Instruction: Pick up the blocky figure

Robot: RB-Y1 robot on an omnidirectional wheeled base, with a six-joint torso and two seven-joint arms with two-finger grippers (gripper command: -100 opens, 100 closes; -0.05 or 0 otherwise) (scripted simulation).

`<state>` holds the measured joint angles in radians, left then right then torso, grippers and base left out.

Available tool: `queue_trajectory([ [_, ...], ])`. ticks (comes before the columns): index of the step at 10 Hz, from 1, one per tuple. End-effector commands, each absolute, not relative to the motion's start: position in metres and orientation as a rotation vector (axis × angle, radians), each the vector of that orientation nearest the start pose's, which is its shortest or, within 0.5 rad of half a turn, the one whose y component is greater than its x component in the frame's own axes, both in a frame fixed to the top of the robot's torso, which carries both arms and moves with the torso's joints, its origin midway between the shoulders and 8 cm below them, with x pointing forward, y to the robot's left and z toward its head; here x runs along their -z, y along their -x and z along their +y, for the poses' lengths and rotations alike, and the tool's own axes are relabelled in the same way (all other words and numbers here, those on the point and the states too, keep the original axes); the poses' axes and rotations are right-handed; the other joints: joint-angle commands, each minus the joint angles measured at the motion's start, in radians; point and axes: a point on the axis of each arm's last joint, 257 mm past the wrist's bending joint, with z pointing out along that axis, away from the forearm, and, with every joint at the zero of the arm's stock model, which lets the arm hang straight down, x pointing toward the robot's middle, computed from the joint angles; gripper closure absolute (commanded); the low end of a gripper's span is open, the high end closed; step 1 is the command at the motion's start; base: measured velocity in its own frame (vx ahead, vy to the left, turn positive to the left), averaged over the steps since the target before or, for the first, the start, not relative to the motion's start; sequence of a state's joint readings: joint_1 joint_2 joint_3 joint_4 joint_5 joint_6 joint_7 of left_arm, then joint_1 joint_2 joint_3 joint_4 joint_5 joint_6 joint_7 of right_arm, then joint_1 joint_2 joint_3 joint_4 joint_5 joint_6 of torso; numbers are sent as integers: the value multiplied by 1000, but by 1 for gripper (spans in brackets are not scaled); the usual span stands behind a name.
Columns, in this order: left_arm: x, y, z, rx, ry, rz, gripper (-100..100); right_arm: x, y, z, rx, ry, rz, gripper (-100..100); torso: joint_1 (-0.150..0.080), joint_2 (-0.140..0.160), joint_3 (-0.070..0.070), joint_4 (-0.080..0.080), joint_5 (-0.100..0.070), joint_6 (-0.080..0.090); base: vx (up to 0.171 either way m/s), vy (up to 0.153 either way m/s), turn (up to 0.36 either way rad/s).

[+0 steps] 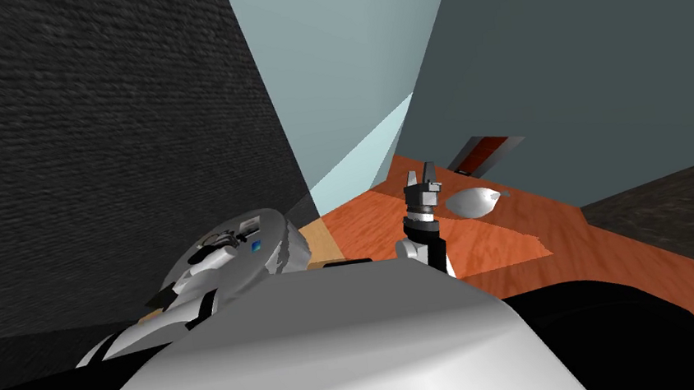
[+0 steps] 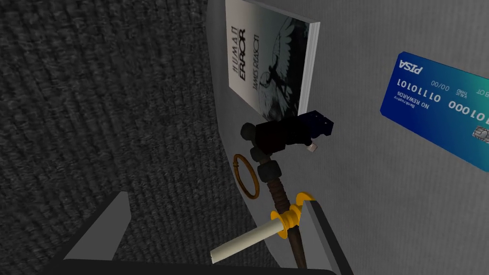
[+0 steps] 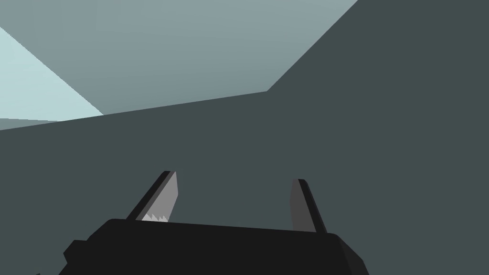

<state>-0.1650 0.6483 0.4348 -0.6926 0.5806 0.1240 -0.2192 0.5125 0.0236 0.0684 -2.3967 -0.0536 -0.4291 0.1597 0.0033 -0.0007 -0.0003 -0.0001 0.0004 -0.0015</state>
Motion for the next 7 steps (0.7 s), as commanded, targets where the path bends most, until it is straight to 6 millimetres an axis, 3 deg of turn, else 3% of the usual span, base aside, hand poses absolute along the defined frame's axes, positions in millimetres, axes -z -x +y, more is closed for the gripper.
queue_trajectory([
  [1, 368, -386, 724, 378, 1871, 990, -100, -59, -332, -265, -1261, -631, 578, 0, 0, 0, 0, 0, 0, 0, 85, 35, -37],
  [7, 400, -359, 727, 320, 1991, 994, -100, -59, -332, -265, -1261, -631, 578, 0, 1, -1, -1, 0, 0, 0, 72, 40, -15],
])
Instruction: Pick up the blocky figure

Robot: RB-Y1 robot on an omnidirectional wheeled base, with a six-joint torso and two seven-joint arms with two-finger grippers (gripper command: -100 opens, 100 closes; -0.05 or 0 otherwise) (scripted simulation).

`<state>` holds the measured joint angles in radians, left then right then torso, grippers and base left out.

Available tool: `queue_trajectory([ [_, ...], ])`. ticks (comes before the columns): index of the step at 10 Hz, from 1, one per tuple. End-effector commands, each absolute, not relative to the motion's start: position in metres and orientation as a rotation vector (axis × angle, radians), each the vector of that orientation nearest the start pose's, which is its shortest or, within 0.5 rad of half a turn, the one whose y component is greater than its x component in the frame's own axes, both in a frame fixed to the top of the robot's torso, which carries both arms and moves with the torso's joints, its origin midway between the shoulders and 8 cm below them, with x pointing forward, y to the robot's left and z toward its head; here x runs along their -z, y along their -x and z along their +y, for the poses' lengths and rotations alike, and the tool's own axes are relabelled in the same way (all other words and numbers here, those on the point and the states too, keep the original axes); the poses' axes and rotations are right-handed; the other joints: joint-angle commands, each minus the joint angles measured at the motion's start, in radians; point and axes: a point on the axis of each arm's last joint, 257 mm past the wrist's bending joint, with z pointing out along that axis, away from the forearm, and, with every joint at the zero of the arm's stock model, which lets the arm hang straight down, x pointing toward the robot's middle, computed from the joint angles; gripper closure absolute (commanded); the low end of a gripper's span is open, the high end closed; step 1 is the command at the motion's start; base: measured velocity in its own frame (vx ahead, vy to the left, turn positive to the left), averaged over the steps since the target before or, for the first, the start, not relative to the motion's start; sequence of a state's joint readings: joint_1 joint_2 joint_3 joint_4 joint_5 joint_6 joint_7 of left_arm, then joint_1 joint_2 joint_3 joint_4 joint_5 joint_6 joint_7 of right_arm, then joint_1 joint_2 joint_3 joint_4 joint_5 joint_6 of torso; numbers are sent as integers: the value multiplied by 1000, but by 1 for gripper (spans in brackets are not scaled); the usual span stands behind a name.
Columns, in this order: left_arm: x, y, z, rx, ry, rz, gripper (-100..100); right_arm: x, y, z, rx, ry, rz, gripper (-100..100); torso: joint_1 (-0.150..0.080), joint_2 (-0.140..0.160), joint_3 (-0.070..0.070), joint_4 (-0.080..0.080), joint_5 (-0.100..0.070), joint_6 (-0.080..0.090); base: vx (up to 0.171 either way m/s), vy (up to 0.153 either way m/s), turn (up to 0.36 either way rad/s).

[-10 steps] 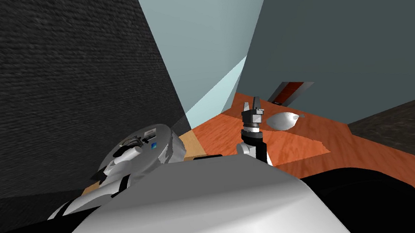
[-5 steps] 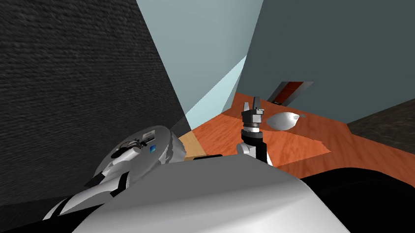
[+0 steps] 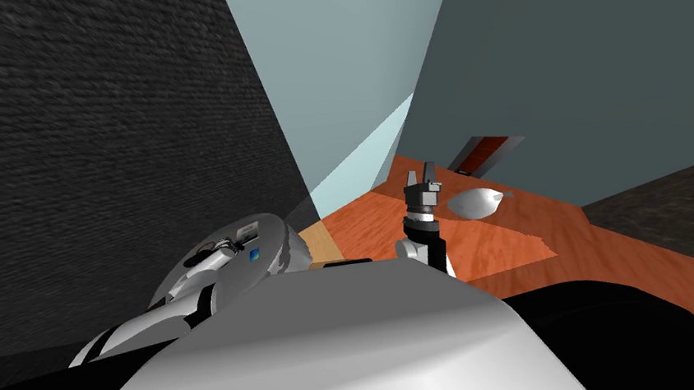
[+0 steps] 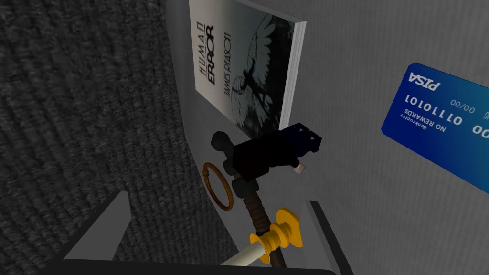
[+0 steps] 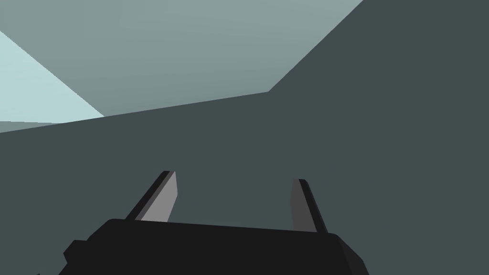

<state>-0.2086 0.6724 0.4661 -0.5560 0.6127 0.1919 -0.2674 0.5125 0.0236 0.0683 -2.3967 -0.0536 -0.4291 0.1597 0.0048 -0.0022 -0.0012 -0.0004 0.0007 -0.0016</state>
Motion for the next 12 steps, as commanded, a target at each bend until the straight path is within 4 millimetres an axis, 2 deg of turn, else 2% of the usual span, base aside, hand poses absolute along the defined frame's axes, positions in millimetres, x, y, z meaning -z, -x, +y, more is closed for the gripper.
queue_trajectory([
  [1, 400, -359, 727, 320, 1991, 994, -100, -59, -332, -265, -1261, -631, 578, 0, 0, 0, 0, 0, 0, 0, 62, 40, -7],
  [4, 426, -339, 720, 283, 2081, 1006, -100, -59, -332, -265, -1261, -631, 578, 0, 2, -1, 0, 0, 0, 0, 84, 74, -6],
  [5, 423, -341, 721, 272, 2062, 1025, -100, -59, -332, -265, -1260, -631, 578, 0, 4, -1, 0, 0, 1, 0, 58, 73, -5],
  [7, 434, -333, 717, 273, 2105, 1012, -100, -59, -332, -265, -1261, -631, 578, 0, -1, 3, 1, 0, 0, 0, 28, 24, 2],
  [9, 434, -333, 717, 273, 2105, 1012, -100, -59, -332, -265, -1261, -631, 578, 0, -1, 3, 2, 1, 0, 0, 20, 23, 0],
  [11, 449, -323, 709, 258, 2145, 1023, -100, -59, -332, -265, -1261, -631, 578, 0, -1, 4, 2, 1, 0, 0, 30, 51, 7],
  [12, 444, -326, 712, 266, 2140, 1012, -100, -59, -332, -265, -1261, -631, 578, 0, 1, 3, 2, 1, 0, 0, 18, 32, -4],
])
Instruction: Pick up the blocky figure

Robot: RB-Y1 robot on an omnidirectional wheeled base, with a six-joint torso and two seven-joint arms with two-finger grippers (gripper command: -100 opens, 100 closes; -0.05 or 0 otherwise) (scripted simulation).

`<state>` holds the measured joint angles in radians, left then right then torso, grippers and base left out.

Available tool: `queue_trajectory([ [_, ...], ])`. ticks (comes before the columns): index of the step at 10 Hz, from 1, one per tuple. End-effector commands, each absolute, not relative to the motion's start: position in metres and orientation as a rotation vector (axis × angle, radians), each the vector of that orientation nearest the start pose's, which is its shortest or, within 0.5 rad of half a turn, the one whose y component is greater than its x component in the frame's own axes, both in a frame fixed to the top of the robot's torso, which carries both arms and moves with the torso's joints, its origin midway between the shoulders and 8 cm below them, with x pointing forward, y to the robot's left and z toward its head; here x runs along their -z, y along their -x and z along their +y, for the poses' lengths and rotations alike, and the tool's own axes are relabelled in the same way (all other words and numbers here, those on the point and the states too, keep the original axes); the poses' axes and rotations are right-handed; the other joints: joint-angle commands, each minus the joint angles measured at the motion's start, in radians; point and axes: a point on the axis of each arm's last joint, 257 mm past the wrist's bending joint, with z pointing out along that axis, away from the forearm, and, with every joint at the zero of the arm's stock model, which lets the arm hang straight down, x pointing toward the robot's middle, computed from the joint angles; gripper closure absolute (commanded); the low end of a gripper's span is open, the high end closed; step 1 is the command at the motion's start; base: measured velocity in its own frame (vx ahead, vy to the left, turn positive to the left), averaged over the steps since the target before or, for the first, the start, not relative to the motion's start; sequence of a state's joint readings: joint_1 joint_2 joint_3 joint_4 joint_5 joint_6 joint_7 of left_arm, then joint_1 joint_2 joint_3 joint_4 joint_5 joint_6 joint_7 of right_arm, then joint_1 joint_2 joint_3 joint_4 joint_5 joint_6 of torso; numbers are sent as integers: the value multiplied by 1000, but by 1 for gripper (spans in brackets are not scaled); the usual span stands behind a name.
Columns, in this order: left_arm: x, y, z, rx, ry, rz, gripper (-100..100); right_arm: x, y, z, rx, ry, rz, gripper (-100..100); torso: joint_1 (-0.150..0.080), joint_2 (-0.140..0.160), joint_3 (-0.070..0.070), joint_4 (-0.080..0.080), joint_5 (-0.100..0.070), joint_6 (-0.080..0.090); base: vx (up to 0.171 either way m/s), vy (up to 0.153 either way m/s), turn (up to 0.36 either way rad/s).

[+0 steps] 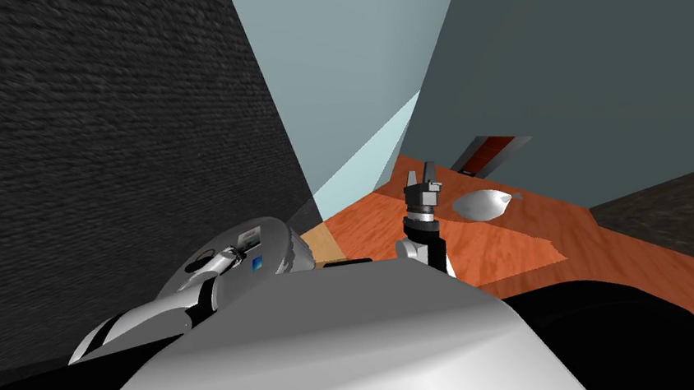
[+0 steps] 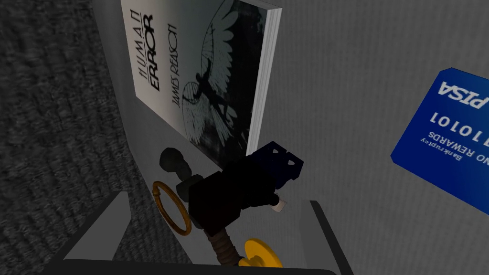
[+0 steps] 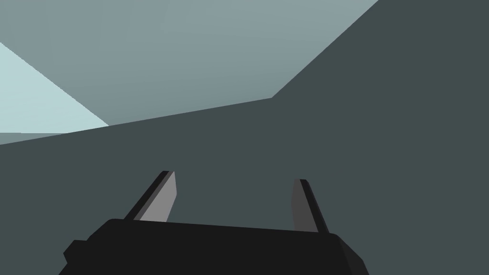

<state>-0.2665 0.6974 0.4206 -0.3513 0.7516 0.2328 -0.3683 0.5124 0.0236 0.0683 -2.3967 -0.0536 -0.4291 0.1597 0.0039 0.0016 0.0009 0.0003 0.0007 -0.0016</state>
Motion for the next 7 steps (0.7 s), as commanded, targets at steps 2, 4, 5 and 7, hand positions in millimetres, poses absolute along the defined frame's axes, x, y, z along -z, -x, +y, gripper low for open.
queue_trajectory([
  [2, 448, -333, 704, 254, 2128, 1047, -100, -59, -332, -265, -1261, -631, 578, 0, -2, 1, 1, 0, 0, 0, 3, 14, 32],
  [4, 438, -343, 707, 255, 2097, 1051, -100, -59, -332, -265, -1261, -631, 578, 0, -1, 1, 1, 0, 0, 0, -2, 20, 14],
  [5, 448, -333, 704, 260, 2136, 1031, -100, -59, -332, -265, -1261, -631, 578, 0, -1, 1, 1, 0, -1, 0, 0, 0, 0],
  [7, 451, -341, 696, 261, 2135, 1042, -100, -59, -332, -265, -1261, -631, 578, 0, -1, 2, 1, 0, 0, 0, -3, 22, 52],
])
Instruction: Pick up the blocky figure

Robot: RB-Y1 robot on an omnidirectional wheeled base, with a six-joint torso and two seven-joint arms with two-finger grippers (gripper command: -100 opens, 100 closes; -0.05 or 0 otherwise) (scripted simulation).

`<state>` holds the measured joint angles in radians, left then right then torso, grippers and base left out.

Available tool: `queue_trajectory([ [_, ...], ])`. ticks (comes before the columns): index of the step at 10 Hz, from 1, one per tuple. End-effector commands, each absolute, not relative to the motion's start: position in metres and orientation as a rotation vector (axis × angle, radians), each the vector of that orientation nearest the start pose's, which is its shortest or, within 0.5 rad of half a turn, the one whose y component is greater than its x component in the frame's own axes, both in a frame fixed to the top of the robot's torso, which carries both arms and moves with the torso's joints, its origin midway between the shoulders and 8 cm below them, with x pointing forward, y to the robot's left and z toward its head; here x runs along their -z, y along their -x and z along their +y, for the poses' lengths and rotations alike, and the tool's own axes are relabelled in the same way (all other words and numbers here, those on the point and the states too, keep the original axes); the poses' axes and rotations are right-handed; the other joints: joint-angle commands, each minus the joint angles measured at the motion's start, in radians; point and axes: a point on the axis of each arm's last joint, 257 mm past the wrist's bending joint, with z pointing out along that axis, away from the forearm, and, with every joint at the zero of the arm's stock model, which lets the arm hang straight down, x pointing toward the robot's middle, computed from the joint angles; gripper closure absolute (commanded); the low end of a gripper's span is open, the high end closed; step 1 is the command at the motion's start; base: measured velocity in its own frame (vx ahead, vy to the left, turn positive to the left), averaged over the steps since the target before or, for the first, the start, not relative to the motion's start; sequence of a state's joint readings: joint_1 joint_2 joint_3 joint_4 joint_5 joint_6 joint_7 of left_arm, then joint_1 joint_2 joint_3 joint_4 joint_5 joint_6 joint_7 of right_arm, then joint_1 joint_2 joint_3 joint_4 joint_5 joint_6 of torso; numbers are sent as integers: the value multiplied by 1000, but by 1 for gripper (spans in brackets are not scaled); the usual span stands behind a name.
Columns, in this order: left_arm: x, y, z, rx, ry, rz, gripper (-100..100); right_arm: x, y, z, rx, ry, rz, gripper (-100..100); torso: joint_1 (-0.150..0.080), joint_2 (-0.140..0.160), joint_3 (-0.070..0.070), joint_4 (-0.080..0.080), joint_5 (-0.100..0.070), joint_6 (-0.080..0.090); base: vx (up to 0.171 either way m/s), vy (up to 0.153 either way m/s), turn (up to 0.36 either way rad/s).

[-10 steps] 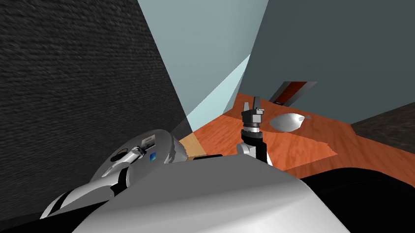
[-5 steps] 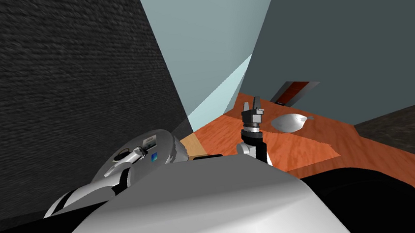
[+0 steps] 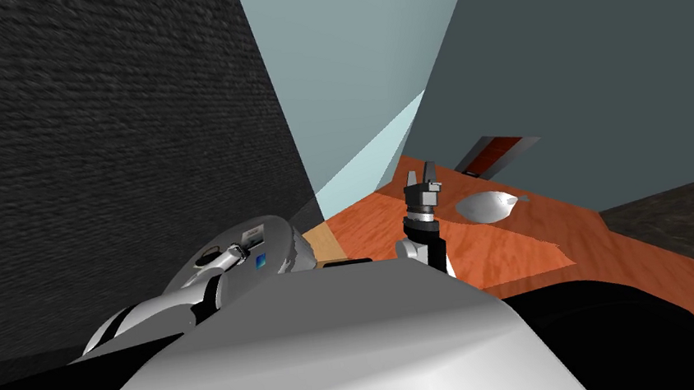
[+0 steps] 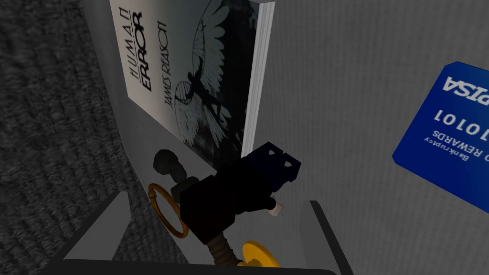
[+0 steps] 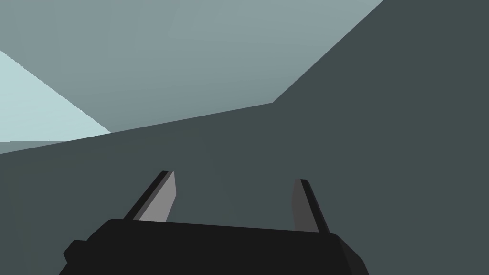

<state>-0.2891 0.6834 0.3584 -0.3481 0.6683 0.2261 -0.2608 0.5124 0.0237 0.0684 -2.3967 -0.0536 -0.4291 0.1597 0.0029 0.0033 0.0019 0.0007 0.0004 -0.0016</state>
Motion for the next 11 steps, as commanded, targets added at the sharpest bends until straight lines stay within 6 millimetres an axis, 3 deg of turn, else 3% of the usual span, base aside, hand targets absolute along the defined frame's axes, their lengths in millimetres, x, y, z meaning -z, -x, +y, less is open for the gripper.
queue_trajectory([
  [1, 451, -341, 696, 264, 2138, 1037, -100, -59, -332, -265, -1261, -631, 578, 0, 0, 0, 0, 0, 0, 0, -2, 12, -6],
  [4, 455, -357, 680, 263, 2122, 1080, -100, -59, -332, -265, -1261, -631, 578, 0, 0, 0, 0, 0, 0, 0, 0, 25, 52],
  [5, 465, -347, 677, 261, 2155, 1072, -100, -59, -332, -265, -1261, -631, 578, 0, 0, 0, 0, 0, 0, 0, -1, 30, 21],
  [6, 455, -358, 679, 268, 2121, 1084, -100, -59, -332, -265, -1261, -631, 578, 0, 1, 0, 0, 0, 0, 0, -3, 16, 2],
  [11, 457, -364, 673, 261, 2118, 1088, -100, -59, -332, -265, -1261, -631, 578, 0, 0, 0, 0, 0, 0, 0, -1, 11, 19],
])
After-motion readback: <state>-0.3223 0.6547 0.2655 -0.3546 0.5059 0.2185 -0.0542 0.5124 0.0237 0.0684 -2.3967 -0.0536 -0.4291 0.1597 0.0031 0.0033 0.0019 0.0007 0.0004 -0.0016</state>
